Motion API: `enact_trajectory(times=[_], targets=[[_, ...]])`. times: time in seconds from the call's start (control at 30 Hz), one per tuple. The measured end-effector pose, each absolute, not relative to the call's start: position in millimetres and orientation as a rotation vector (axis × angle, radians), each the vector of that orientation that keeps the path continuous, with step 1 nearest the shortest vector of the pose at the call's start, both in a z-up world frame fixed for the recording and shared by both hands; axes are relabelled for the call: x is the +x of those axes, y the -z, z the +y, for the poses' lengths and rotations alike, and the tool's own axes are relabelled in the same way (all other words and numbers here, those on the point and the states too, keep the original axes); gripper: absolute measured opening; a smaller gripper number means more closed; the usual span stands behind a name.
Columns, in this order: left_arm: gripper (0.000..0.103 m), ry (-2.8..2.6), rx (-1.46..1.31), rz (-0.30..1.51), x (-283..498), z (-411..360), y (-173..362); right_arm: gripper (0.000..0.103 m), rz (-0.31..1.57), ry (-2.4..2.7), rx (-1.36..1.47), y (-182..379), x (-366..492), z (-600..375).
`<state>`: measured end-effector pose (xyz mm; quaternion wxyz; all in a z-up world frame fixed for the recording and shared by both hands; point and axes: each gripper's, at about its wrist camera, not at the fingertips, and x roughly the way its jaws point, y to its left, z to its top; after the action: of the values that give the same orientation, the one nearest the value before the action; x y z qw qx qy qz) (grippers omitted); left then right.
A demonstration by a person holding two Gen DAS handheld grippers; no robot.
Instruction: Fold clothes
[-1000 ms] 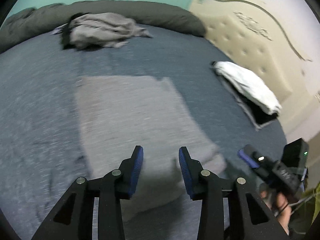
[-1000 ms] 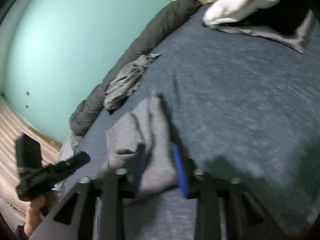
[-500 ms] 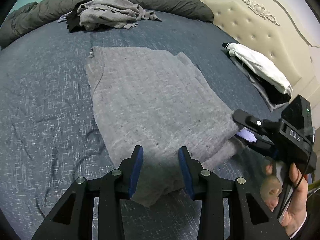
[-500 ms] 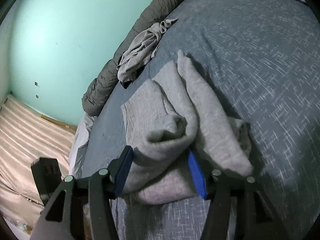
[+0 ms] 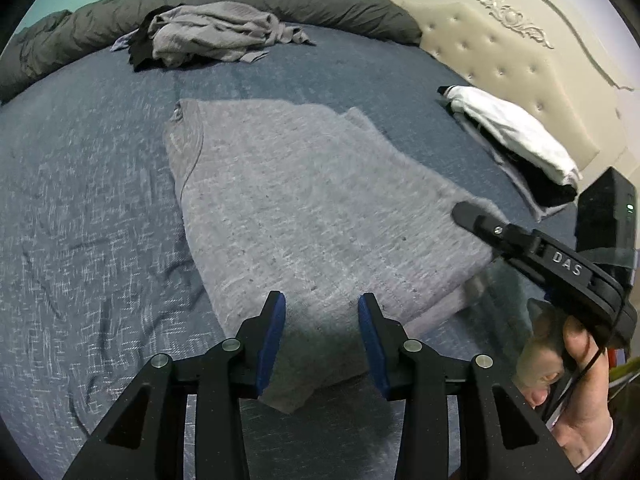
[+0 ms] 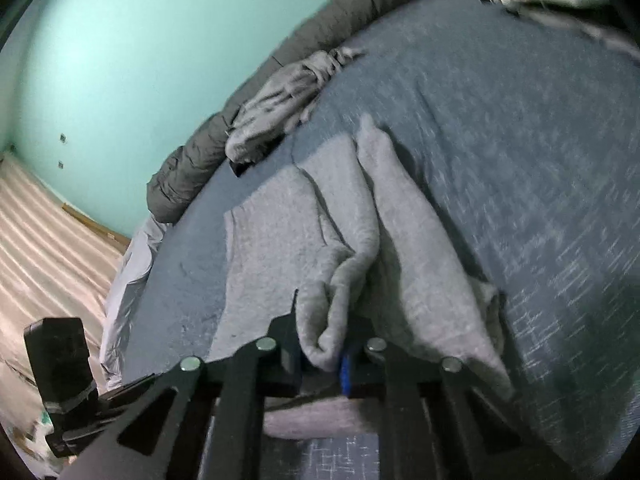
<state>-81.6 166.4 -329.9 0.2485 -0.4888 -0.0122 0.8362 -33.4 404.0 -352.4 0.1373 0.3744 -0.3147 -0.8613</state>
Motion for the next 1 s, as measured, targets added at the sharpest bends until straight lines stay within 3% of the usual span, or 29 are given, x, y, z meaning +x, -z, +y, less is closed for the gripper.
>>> enact_trajectory(times=[0.1,0.5,0.67,1.0], targets=[[0.042,-2.262,-1.314,0.014,-77,177,321,0.01,-0.805,2.581,0.998,330,-22,405],[0.042,-2.256,-1.376,0.043,-76,186,331,0.012,-0.926,2.531,1.162,370,-10,436],[0.042,-2.331,-1.345,-0.022,-79,173,321,0.014,-0.828,2.542,1.15,361,-5,430],[0.044,-2.3,-1.381,-0.08,-82,162,337,0.02,-0.817,2.626,1.051,348,1,439]])
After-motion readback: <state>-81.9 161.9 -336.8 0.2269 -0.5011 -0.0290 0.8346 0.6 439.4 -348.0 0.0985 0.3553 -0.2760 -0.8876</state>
